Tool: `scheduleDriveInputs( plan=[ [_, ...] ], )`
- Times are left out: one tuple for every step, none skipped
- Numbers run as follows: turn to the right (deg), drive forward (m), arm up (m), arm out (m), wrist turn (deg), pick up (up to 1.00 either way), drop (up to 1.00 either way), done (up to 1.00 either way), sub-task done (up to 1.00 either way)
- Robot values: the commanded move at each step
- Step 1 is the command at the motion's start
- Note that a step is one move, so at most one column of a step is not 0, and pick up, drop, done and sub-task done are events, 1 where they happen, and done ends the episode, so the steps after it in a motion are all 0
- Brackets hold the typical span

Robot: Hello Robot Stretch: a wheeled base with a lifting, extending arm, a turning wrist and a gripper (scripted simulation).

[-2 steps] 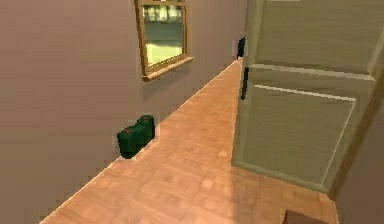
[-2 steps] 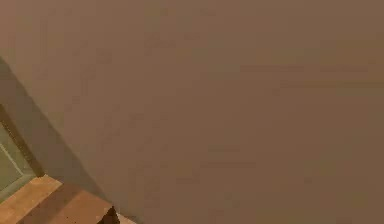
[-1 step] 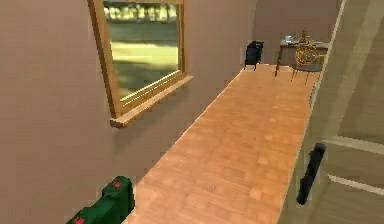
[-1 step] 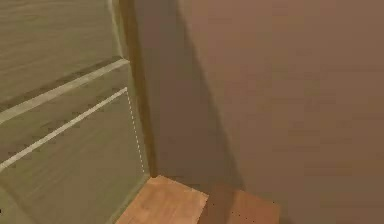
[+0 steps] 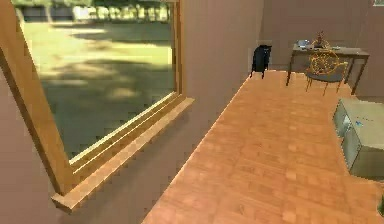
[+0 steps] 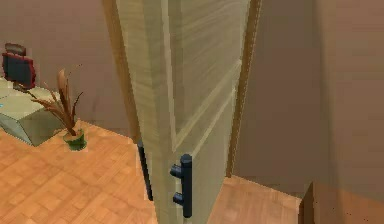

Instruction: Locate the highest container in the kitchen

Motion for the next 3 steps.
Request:
scheduleDriveInputs(
  plan=[
    [18.0, 0.00, 0.00, 0.00, 0.0, 0.00, 0.00, 0.00, 0.00],
    [0.0, 0.45, 0.00, 0.00, 0.0, 0.00, 0.00, 0.00, 0.00],
    [45.0, 0.00, 0.00, 0.00, 0.0, 0.00, 0.00, 0.00, 0.00]
  ],
)
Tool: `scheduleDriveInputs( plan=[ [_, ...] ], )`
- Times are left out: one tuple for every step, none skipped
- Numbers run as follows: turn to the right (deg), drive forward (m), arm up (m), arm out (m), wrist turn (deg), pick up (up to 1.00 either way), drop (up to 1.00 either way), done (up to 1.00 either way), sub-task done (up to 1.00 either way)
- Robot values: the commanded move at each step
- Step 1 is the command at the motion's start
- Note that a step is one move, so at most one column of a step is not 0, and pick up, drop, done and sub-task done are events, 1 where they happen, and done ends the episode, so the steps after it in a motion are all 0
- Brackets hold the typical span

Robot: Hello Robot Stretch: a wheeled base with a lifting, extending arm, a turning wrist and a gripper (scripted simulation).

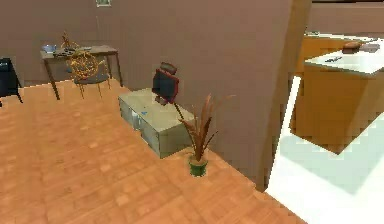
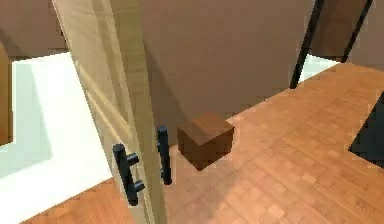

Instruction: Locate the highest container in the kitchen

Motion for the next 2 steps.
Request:
scheduleDriveInputs(
  plan=[
    [24.0, 0.00, 0.00, 0.00, 0.0, 0.00, 0.00, 0.00, 0.00],
    [0.0, 0.40, 0.00, 0.00, 0.0, 0.00, 0.00, 0.00, 0.00]
  ],
)
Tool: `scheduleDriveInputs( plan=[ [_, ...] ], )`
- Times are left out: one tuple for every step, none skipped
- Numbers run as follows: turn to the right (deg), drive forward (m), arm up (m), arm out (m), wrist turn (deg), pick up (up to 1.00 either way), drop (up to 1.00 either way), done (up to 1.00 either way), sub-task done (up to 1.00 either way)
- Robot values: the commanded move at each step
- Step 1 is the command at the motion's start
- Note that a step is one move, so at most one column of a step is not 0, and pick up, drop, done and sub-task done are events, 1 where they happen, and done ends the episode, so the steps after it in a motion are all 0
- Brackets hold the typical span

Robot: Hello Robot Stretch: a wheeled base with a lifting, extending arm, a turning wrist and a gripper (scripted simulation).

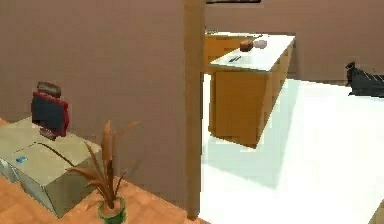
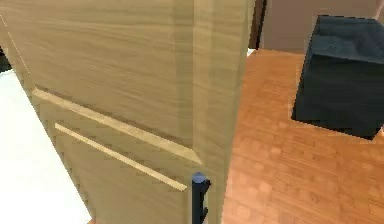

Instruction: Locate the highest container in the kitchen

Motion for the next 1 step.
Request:
scheduleDriveInputs(
  plan=[
    [21.0, 0.00, 0.00, 0.00, 0.0, 0.00, 0.00, 0.00, 0.00]
  ],
)
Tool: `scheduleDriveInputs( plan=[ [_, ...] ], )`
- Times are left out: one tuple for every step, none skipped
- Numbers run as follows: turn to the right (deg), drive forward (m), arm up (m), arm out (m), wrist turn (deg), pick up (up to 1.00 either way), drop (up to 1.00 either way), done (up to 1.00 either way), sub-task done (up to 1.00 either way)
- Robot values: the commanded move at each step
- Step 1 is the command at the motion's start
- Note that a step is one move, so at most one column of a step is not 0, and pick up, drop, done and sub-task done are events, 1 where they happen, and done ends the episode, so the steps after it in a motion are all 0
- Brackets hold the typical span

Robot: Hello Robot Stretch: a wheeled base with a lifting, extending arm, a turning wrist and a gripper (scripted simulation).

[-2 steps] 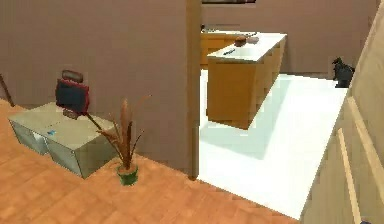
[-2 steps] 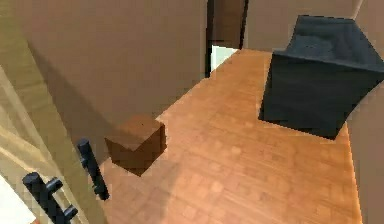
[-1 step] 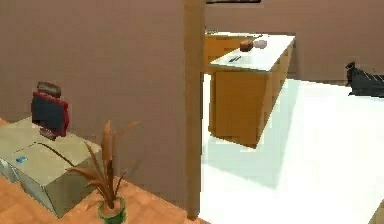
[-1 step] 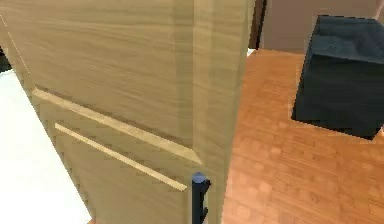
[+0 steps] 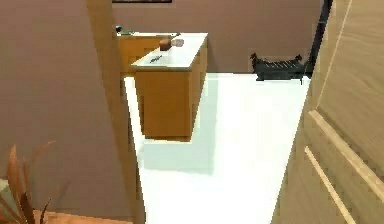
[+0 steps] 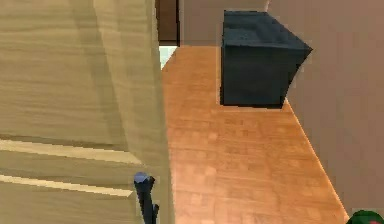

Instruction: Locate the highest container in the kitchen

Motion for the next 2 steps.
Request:
scheduleDriveInputs(
  plan=[
    [0.0, 1.00, 0.00, 0.00, 0.0, 0.00, 0.00, 0.00, 0.00],
    [3.0, 0.00, 0.00, 0.00, 0.0, 0.00, 0.00, 0.00, 0.00]
  ],
)
